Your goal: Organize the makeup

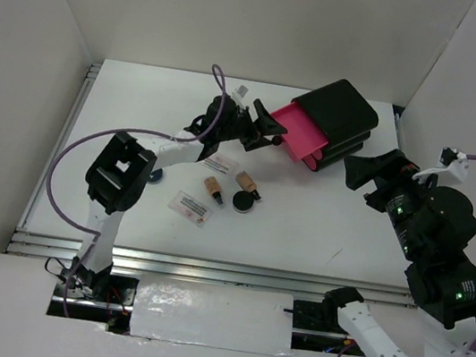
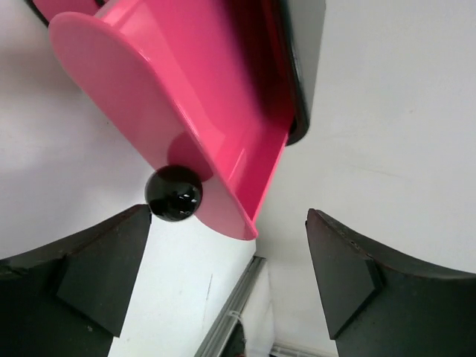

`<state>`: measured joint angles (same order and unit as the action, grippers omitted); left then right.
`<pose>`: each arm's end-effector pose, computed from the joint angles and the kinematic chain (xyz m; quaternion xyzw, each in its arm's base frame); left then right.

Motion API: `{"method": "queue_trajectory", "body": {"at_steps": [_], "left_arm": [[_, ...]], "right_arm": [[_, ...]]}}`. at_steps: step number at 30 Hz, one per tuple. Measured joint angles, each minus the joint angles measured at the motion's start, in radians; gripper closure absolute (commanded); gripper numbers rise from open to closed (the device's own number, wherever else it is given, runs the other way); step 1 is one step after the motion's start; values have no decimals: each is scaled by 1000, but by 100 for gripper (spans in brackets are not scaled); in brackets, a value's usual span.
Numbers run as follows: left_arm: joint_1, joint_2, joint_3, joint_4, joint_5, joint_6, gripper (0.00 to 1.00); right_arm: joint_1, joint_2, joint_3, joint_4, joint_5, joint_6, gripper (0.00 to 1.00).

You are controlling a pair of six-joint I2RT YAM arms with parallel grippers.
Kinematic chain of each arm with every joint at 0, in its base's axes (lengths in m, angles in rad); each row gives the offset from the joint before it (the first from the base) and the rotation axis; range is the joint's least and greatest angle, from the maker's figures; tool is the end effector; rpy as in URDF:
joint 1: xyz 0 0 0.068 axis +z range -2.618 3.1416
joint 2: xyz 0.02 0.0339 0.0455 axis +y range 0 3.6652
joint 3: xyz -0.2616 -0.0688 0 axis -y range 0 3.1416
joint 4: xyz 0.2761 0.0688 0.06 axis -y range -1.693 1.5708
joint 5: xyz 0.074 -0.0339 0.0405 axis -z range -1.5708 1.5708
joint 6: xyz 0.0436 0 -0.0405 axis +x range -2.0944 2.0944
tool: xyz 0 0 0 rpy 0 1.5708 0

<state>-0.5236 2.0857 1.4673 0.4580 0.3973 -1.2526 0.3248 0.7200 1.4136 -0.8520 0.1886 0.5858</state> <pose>0.4430 -0.2753 0.2118 -0.1466 0.7431 -0.5878 0.2843 0.1094 0.0282 0.4902 0.1592 0.7431 0.2198 0.6117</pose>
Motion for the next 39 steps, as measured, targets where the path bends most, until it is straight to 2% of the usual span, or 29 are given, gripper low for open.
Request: {"method": "queue_trajectory", "body": {"at_steps": [5, 8, 12, 15, 17, 20, 27, 33, 39], "left_arm": [[10, -83, -25, -45, -24, 49, 0], [20, -147, -27, -132, -57, 103, 1], [35, -259, -25, -335, -154, 190, 1], [49, -330, 14, -585, -274, 232, 1], [64, -353, 67, -770, -362, 237, 1], [116, -389, 117, -1018, -487, 248, 1], [254, -519, 66, -1441, -755, 247, 1], [335, -689, -46, -1596, -848, 265, 1], [398, -782, -130, -1642, -842, 328, 1]], "right_arm": [[0, 33, -2, 2, -40, -4, 0], [0, 56, -14, 9, -75, -11, 0], [0, 112, -23, 19, -147, -44, 0], [7, 188, -21, 32, -226, -95, 0], [42, 267, -9, 32, -258, -138, 0], [163, 407, 8, 41, -262, -203, 0], [449, 804, 101, 55, -246, -342, 0], [600, 1089, 229, 79, -219, -443, 0], [634, 1314, 341, 84, -225, -511, 1]]}}
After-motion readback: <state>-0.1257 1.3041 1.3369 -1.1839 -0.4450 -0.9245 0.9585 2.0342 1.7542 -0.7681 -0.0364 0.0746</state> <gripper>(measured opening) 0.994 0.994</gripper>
